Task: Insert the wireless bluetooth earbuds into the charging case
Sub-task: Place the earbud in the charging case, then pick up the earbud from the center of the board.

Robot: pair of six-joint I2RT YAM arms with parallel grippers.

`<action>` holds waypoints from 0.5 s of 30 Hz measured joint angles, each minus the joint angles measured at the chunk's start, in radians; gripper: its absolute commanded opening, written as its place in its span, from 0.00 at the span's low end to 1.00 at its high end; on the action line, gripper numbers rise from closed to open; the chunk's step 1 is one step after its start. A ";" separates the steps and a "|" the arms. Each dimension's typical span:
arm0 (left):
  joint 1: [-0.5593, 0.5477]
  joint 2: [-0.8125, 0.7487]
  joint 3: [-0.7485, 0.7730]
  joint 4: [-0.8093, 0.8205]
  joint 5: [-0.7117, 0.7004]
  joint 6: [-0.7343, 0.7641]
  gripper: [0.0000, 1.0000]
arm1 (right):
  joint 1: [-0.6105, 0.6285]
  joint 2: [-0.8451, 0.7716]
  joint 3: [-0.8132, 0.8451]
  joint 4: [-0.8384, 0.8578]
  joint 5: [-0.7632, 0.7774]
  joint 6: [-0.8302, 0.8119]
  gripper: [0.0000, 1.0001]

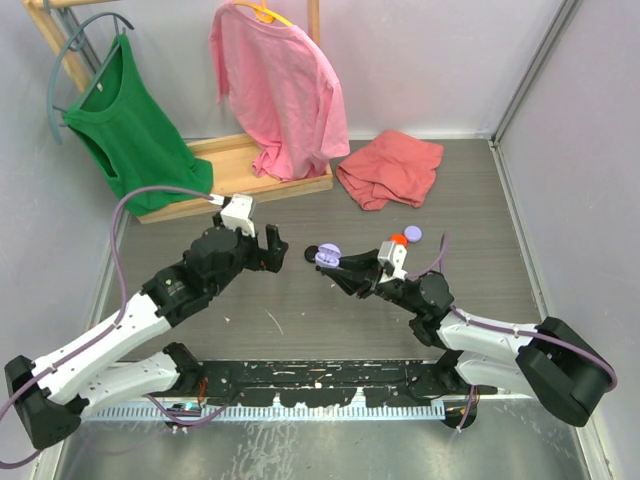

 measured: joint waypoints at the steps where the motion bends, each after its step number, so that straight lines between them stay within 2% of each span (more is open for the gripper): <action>1: 0.007 0.008 0.000 -0.012 0.003 -0.005 0.89 | 0.000 0.000 -0.004 -0.002 0.000 -0.005 0.01; 6: 0.217 0.097 -0.006 -0.054 0.070 -0.046 0.88 | 0.000 0.000 -0.020 -0.010 0.002 -0.024 0.01; 8: 0.279 0.138 -0.011 -0.056 0.096 -0.060 0.84 | 0.000 0.000 -0.029 -0.011 0.004 -0.034 0.01; 15: 0.426 0.367 -0.002 -0.046 0.176 -0.071 0.78 | 0.000 0.002 -0.049 -0.013 0.012 -0.053 0.01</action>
